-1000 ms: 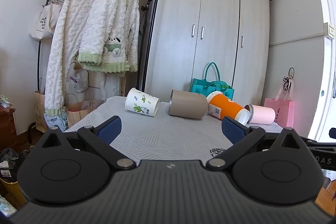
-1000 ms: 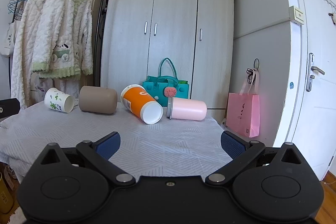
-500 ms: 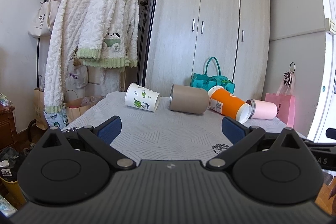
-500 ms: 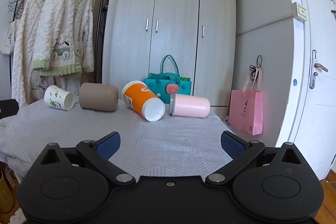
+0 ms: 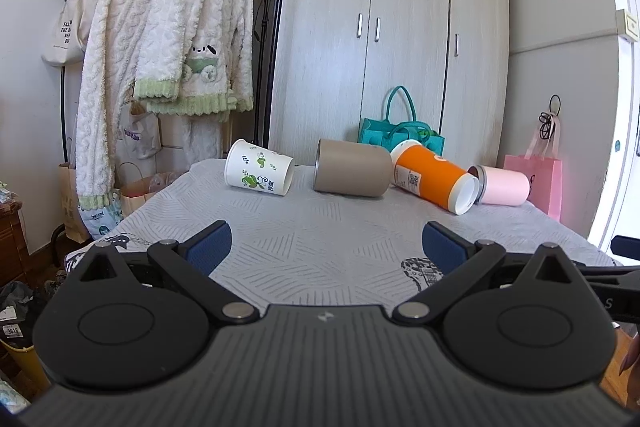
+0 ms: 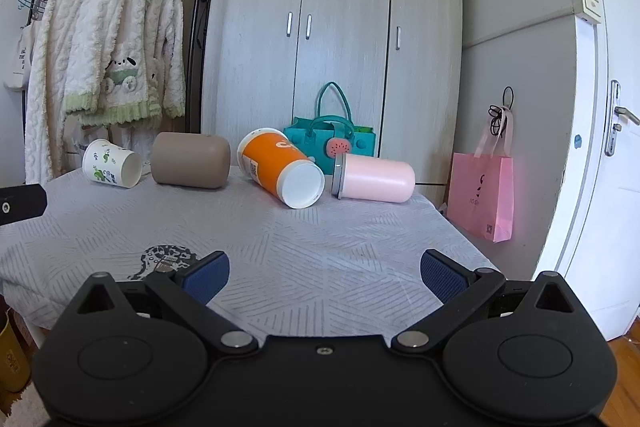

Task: Flip cup upright
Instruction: 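Move the right tool toward the tipped orange cup and grasp its body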

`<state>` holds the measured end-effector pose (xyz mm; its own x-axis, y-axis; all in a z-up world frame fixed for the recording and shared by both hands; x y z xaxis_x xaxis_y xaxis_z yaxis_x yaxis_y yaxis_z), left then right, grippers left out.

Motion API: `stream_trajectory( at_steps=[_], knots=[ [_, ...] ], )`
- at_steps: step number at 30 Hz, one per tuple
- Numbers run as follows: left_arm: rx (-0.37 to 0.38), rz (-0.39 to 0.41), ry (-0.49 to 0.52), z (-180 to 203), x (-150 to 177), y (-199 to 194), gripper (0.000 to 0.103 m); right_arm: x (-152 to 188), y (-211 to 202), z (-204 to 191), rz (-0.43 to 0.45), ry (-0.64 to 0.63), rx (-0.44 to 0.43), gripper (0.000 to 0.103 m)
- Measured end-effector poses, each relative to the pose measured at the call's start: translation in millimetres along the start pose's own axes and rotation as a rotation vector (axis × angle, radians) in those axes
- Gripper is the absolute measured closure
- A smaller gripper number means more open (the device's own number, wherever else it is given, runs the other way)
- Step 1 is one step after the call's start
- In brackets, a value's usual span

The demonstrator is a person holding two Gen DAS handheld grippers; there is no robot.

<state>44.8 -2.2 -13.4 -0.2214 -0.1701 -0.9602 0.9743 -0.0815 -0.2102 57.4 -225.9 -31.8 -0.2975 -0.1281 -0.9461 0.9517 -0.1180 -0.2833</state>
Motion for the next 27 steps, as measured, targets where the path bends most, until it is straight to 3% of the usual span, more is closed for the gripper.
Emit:
stream_trajectory(
  at_steps=[6, 11, 19, 24, 27],
  knots=[
    [-0.014, -0.035, -0.009, -5, -5, 6, 0.000, 0, 13, -2, -0.028, -0.017, -0.014, 0.000],
    [0.026, -0.090, -0.025, -13, -28, 15, 0.000, -22, 10, 2, 0.009, -0.078, -0.165, 0.000],
    [0.060, -0.111, 0.087, 0, -72, 48, 0.000, -98, 21, 8, 0.027, -0.190, -0.429, 0.000],
    [0.128, -0.121, 0.103, 17, -90, 77, 0.000, -127, 50, -11, -0.034, -0.326, -0.512, 0.000],
    [0.146, -0.145, 0.113, 26, -94, 100, 0.000, -134, 67, -21, -0.063, -0.387, -0.514, 0.000]
  ],
)
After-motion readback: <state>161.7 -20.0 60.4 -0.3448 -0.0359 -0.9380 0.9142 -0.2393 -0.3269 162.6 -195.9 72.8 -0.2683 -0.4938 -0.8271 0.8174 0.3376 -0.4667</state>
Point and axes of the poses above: each gripper's, at about its wrist camera, not at the fingertips, and y roughly the way its jaws point, z to its right, x to its underside, the point moved 4 cm from there along y, roughly the way its jaws point, and after that the axes turned 5 degrees about -y, right-handed, at the moved point
